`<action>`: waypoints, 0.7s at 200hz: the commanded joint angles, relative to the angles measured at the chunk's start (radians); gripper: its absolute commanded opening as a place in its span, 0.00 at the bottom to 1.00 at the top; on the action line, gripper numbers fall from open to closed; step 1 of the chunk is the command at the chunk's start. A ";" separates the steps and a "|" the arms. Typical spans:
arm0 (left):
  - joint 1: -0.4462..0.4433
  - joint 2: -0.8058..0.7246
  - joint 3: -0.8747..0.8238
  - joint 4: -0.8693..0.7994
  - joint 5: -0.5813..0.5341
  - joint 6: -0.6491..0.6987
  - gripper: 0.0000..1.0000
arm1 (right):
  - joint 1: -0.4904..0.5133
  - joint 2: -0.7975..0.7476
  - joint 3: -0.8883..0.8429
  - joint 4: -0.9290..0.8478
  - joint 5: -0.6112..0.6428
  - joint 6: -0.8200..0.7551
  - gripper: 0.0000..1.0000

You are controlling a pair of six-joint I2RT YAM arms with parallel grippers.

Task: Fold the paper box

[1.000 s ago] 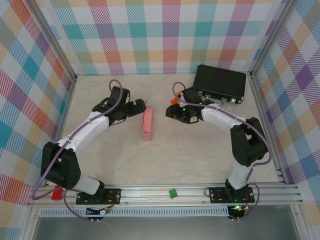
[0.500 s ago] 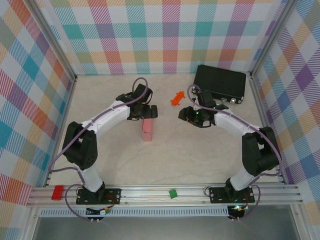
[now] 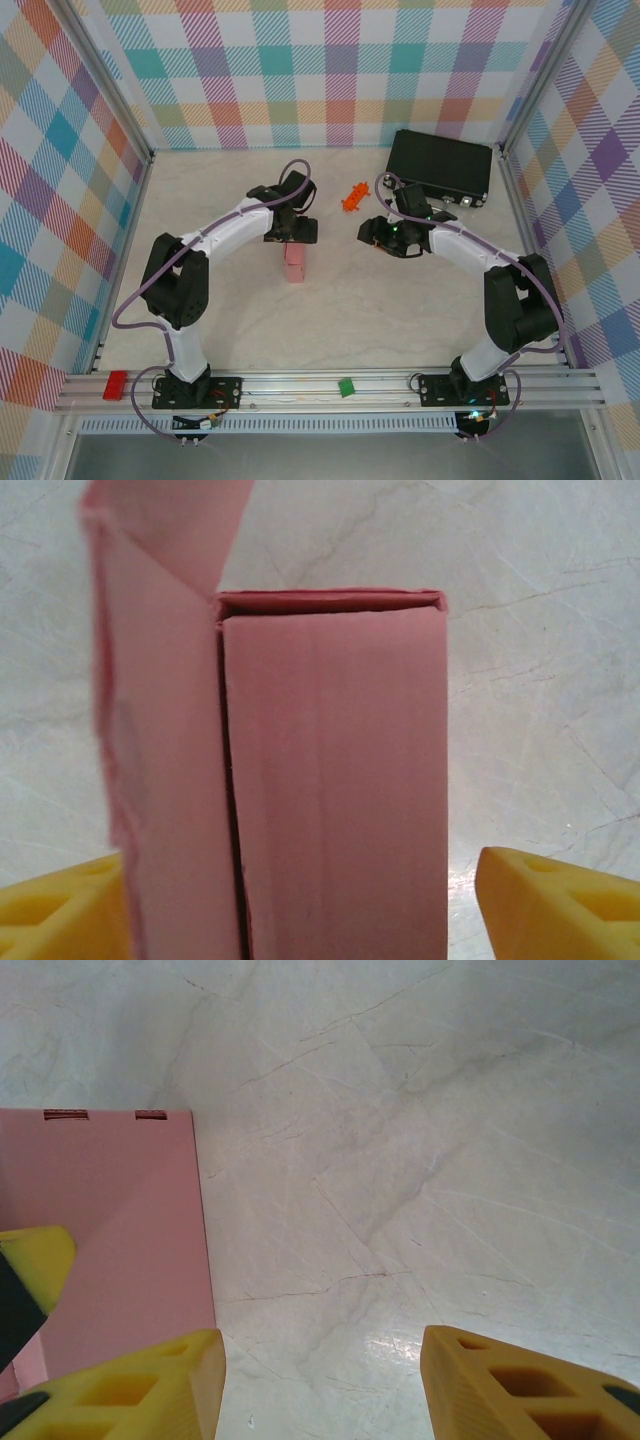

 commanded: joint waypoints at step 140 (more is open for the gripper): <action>-0.015 0.023 0.060 -0.082 0.000 0.217 0.56 | -0.013 -0.021 -0.028 0.010 -0.011 -0.013 0.55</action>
